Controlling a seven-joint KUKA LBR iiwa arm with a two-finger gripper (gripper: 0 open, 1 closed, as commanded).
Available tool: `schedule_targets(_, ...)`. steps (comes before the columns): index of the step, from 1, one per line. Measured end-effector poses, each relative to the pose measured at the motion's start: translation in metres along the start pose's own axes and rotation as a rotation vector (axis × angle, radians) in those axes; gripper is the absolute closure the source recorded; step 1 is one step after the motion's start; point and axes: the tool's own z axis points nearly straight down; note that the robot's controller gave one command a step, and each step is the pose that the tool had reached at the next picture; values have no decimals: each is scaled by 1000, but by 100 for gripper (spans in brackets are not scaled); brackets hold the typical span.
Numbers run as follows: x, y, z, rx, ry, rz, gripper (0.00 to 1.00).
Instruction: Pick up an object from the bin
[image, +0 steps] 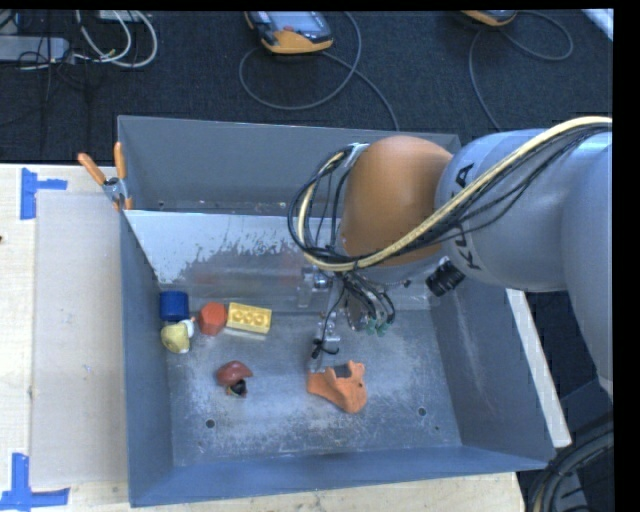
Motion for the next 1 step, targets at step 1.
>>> schedule_targets(1, -2, 0, -5, -1, -8, 2, 0)
